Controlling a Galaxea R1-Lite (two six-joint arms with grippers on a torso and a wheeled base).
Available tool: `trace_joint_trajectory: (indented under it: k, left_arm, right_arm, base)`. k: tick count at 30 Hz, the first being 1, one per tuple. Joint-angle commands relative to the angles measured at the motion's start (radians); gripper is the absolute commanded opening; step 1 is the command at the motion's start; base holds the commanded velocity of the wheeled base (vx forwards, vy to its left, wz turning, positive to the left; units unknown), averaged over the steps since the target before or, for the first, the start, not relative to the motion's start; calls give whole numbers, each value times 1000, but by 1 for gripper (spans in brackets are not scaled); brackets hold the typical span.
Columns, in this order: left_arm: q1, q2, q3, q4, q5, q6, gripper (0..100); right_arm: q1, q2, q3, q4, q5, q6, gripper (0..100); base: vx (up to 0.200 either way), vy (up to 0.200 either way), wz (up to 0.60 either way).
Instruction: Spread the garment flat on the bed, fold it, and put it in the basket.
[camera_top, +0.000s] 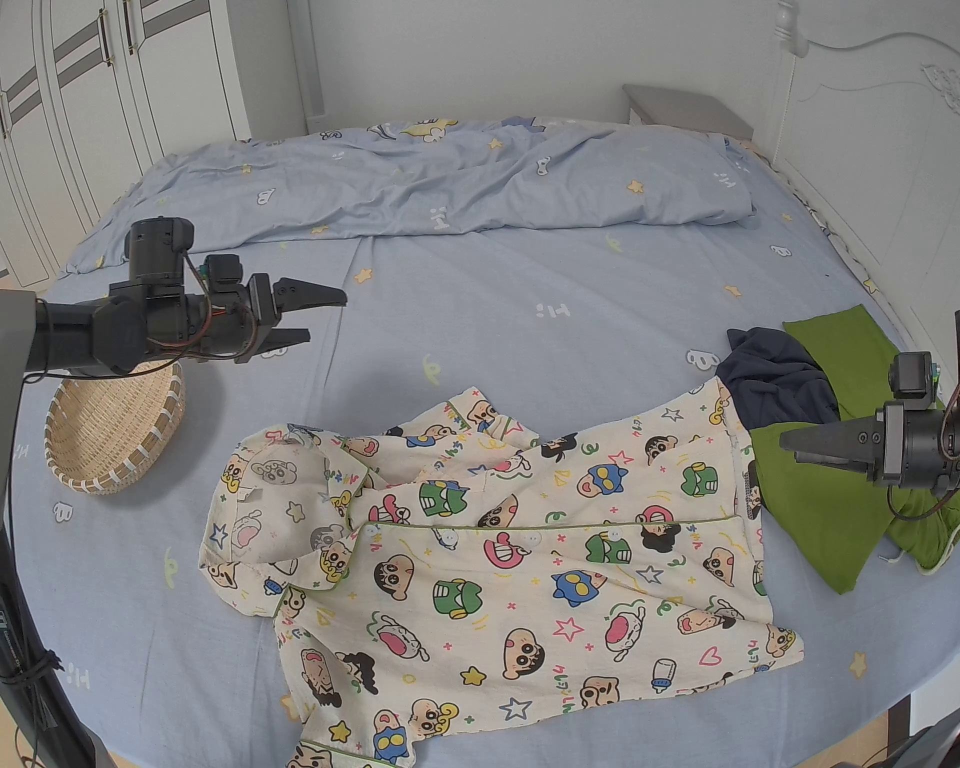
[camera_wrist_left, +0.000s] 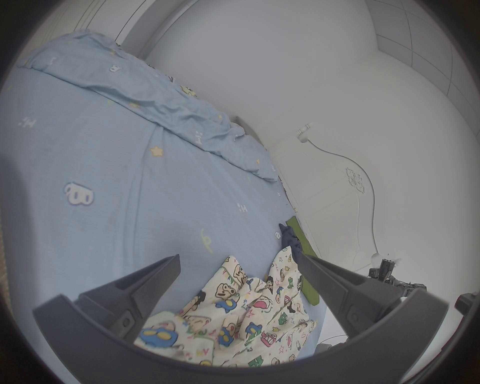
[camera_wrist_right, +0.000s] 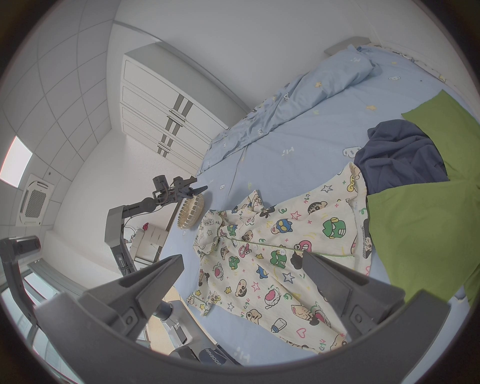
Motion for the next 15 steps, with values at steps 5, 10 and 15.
trace_joint_trajectory:
  k: [5, 10, 15]
  left_arm:
    - [-51, 69, -24, -6, -5, -27, 100]
    - [-70, 28, -1, -9, -7, -27, 100]
    - [-90, 39, -39, -20, 1, -24, 100]
  right_arm:
    - [0, -27, 45, -58, -3, -9, 100]
    - [0, -27, 45, -58, -3, -7, 100]
    - [0, -28, 42, -58, -3, -7, 100]
  base:
    - [0, 0, 0]
    - [0, 0, 0]
    - [0, 0, 0]
